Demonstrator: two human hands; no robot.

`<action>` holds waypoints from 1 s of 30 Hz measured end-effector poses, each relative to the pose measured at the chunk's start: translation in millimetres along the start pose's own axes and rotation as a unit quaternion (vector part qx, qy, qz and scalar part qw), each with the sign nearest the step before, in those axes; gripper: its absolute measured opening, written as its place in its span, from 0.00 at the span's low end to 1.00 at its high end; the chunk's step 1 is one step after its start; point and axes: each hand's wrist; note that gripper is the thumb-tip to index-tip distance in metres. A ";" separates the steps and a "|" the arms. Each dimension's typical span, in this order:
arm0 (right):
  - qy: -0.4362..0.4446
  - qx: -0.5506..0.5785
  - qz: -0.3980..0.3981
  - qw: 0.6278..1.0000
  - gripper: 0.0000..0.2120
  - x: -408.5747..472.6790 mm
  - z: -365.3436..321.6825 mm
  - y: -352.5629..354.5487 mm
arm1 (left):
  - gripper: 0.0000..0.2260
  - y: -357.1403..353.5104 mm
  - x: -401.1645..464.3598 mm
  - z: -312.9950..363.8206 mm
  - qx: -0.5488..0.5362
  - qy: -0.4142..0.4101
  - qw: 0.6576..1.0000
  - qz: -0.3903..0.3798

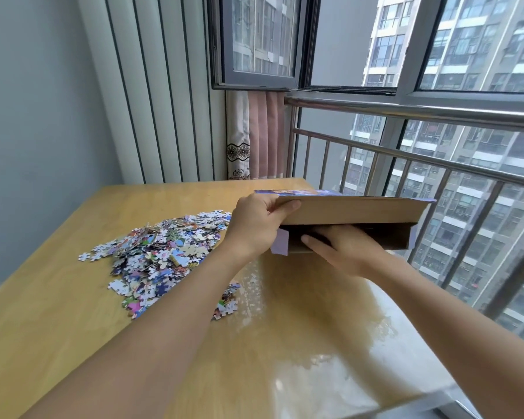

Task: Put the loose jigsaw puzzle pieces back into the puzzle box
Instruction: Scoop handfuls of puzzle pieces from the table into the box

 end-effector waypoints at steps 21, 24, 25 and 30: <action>0.078 0.114 0.007 0.990 0.11 -43.9 -86.0 17.2 | 0.05 -8.1 -56.7 -52.0 -0.125 0.122 0.972 -0.154; 0.034 0.197 0.077 0.977 0.12 -12.3 -101.0 20.9 | 0.05 17.0 -48.8 -54.7 -0.102 0.127 0.969 -0.187; 0.024 0.185 0.069 0.980 0.12 2.0 -104.3 13.9 | 0.06 27.7 -43.1 -58.6 -0.089 0.132 0.974 -0.159; -0.045 0.019 -0.157 0.986 0.23 72.8 -121.3 -55.9 | 0.04 100.4 -23.2 -91.5 0.117 0.072 0.988 0.070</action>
Point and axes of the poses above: each hand's wrist, its own x-axis towards the middle knuckle, its own y-axis out of the back of the hand, z = x × y, and after that the axes turned 10 degrees about z, right-handed
